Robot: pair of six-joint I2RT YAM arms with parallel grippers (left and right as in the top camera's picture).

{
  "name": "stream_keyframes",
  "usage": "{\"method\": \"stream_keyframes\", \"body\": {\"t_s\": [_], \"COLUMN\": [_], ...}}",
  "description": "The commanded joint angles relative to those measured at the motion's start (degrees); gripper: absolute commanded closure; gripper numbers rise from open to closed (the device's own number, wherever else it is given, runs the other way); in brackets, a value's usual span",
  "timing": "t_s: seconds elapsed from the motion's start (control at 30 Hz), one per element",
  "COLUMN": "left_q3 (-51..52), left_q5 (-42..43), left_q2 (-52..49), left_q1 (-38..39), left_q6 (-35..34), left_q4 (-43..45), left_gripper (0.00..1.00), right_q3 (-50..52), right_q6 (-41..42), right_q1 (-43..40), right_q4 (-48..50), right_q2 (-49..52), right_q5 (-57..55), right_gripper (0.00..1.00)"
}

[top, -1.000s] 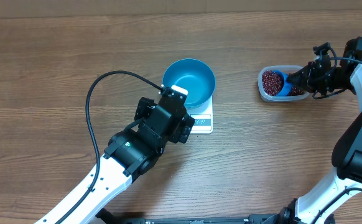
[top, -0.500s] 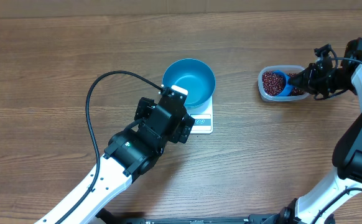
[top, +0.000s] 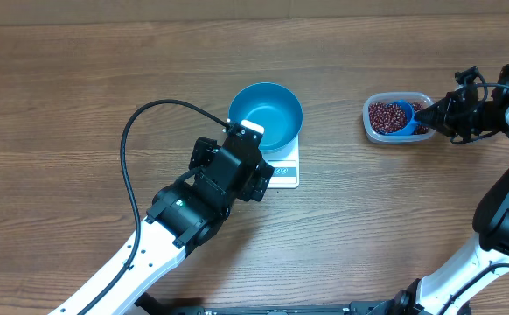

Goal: Scoop item into bowl and weigh 150g on scale
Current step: 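Drag the blue scoop through the beans with the right gripper, then tilt the scoop upright and lift it full of beans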

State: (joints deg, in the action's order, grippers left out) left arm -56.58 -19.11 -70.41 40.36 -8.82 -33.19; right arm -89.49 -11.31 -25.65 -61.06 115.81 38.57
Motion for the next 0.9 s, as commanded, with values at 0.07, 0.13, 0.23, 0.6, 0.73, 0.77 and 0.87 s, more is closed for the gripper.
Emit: {"method": "stream_keyframes", "body": {"t_s": [0.07, 0.13, 0.23, 0.6, 0.73, 0.77, 0.87], "left_q3": [-1.33, -1.33, -1.33, -1.33, -1.33, -1.33, -1.33], "left_q5": [-0.35, -0.35, -0.35, -0.35, -0.35, -0.35, -0.35], "left_q2": [0.02, 0.02, 0.02, 0.02, 0.02, 0.02, 0.02], "left_q1": [-0.22, -0.22, -0.22, -0.22, -0.22, -0.22, -0.22], "left_q6": [-0.02, -0.02, -0.02, -0.02, -0.02, -0.02, 0.00], "left_q4": [0.20, 0.20, 0.20, 0.20, 0.20, 0.20, 0.20], "left_gripper": [0.00, 0.00, 0.00, 0.01, 0.01, 0.01, 0.01], "right_q3": [1.16, 1.16, 1.16, 1.16, 1.16, 1.16, 1.16], "right_q6": [-2.49, -2.54, -3.26, -7.23, -7.23, -7.26, -7.52], "right_q1": [-1.75, -1.77, -2.27, -6.16, -6.21, -6.23, -6.25], "right_q4": [-0.90, -0.98, -1.03, -2.80, -3.10, -3.17, -3.17], "right_q2": [1.16, 1.16, 1.16, 1.16, 1.16, 1.16, 1.16], "right_q5": [-2.21, -1.77, 1.49, 9.79, 9.84, 10.03, 11.15], "right_gripper": [0.96, 0.96, 0.96, 0.96, 0.96, 0.96, 0.96]}}
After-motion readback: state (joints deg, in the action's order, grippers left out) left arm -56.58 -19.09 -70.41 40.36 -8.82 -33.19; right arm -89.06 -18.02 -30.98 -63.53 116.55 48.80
